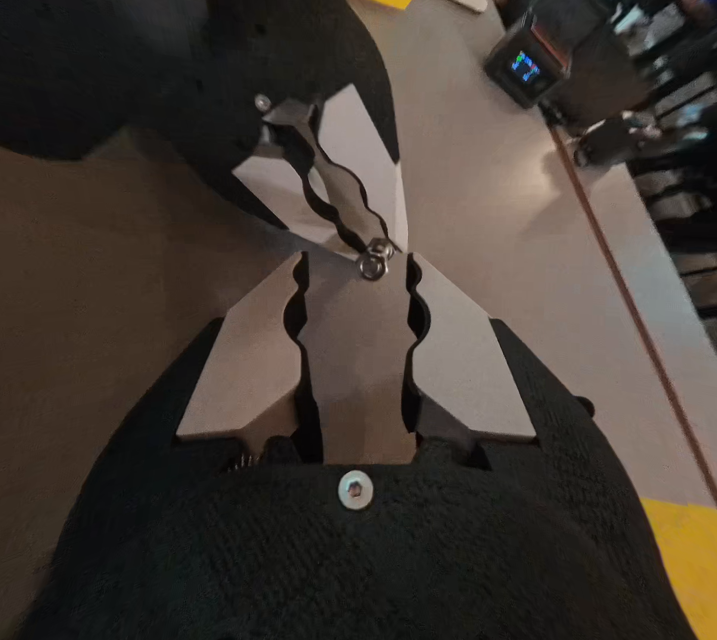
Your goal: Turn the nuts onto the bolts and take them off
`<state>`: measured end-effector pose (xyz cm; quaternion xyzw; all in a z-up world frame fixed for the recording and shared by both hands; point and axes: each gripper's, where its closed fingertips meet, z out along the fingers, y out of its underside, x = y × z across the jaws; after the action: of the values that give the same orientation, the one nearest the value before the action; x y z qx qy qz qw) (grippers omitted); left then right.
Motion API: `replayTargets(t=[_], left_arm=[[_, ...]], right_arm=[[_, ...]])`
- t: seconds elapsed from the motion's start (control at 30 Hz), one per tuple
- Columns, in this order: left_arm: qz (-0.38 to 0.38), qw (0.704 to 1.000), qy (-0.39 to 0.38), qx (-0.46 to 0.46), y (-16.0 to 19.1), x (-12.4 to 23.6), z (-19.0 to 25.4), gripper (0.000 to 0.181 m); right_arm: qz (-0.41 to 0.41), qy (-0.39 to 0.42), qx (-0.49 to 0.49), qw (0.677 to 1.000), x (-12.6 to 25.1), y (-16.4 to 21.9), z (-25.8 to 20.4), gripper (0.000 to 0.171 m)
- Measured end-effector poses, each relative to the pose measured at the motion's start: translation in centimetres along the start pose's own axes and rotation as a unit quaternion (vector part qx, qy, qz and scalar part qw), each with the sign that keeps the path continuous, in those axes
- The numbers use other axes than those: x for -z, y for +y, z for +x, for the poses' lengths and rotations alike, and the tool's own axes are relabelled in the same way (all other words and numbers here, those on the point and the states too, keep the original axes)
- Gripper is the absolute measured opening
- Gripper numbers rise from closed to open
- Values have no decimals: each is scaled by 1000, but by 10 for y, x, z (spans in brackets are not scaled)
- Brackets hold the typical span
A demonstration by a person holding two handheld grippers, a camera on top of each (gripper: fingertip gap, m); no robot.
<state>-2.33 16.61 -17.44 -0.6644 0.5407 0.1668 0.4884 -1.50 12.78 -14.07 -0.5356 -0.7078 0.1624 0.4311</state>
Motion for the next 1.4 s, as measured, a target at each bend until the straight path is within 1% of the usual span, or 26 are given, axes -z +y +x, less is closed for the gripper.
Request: replayTargets(t=[0.07,0.13,0.17,0.23,0.3,0.33,0.4,0.5,0.53,0.6,0.67,0.73,0.8,0.87,0.93,1.03,1.07,1.13,1.17,1.23,1.27,1.33,1.4], left_arm=[[0,1000,0,1,0,0,0,16],[0,1000,0,1,0,0,0,16],[0,1000,0,1,0,0,0,16],[0,1000,0,0,0,0,0,16],[-1,1000,1,2,0,0,0,16],[0,1000,1,3,0,0,0,16],[-1,1000,1,2,0,-1,0,16],[-1,1000,1,2,0,-1,0,16],[-1,1000,1,2,0,-1,0,16],[-1,1000,1,2,0,-1,0,16],[-3,1000,3,6,0,-1,0,16],[-1,1000,2,3,0,-1,0,16],[-2,1000,1,2,0,-1,0,16],[-2,1000,3,5,0,-2,0,16],[-2,1000,2,3,0,-2,0,16],[-2,1000,2,4,0,-2,0,16],[-2,1000,2,3,0,-2,0,16],[-2,1000,2,3,0,-2,0,16],[-2,1000,2,3,0,-2,0,16],[-2,1000,4,5,0,-2,0,16],[-1,1000,2,3,0,-2,0,16],[-2,1000,2,3,0,-2,0,16],[-2,1000,3,4,0,-2,0,16]], right_arm=[[-27,-22,-41,999,-1,13,0,50],[-37,-41,-52,997,-5,18,-6,50],[-30,-49,-47,997,-7,15,-10,50],[-5,-42,-15,999,-9,3,-14,60],[49,-26,35,998,-5,-15,-18,59],[56,-14,47,997,-4,-19,-16,58],[21,-5,25,999,-3,-10,-8,56],[-29,-20,-30,999,-4,13,-2,47],[-40,-25,-39,998,-4,18,-3,43],[-47,-41,-45,997,-7,20,-8,42],[-41,-34,-18,998,-10,15,-11,47],[-12,-25,17,999,-11,4,-14,60],[20,-19,42,999,-9,-9,-18,59],[18,8,49,999,-5,-10,-9,55],[1,14,21,1000,0,-3,1,50],[-29,-9,-25,999,1,13,3,37],[-40,-19,-34,998,-1,17,1,35],[-51,-32,-34,998,-6,22,-5,38],[-45,-34,-22,998,-8,19,-9,41],[-25,-29,10,999,-10,10,-13,55],[-11,-24,26,999,-10,5,-14,58],[16,-16,36,999,-6,-5,-13,56],[13,-6,10,1000,-2,-4,-5,51]])
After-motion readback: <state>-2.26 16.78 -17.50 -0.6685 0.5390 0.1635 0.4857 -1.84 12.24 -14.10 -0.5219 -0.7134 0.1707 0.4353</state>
